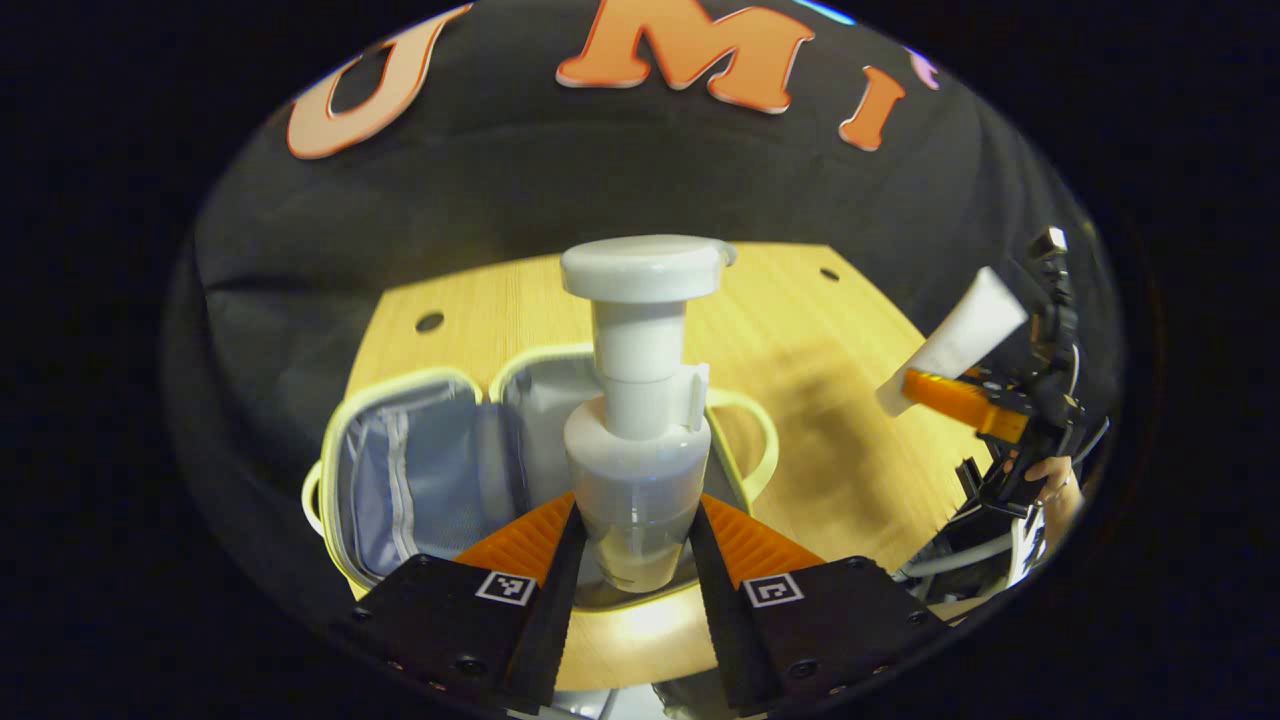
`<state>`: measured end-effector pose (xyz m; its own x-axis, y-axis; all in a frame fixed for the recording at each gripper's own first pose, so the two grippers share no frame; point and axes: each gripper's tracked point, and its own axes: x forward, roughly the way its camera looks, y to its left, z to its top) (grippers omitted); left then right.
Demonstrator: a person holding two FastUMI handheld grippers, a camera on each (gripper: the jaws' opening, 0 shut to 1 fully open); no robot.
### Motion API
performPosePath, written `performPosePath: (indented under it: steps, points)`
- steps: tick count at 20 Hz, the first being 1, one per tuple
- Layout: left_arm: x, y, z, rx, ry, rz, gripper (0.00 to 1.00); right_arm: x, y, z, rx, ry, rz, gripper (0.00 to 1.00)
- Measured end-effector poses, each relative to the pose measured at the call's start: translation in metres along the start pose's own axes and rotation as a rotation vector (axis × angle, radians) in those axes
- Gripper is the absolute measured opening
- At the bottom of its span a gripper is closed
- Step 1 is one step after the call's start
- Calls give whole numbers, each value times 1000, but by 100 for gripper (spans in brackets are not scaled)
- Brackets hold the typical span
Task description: First open the suitcase, pack the skin care products into it, and then close the suitcase.
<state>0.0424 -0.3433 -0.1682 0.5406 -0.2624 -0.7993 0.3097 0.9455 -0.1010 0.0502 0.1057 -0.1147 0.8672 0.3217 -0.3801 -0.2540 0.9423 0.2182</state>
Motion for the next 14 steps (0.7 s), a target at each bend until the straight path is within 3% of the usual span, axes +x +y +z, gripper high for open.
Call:
performPosePath:
  steps: [4,14]
  points:
    - [31,12,-3,-34,186,-17,61,-11,23,-1,6,-15,4,46]
    - [80,8,-5,16,315,-4,61,-12,28,-21,50,35,-74,46]
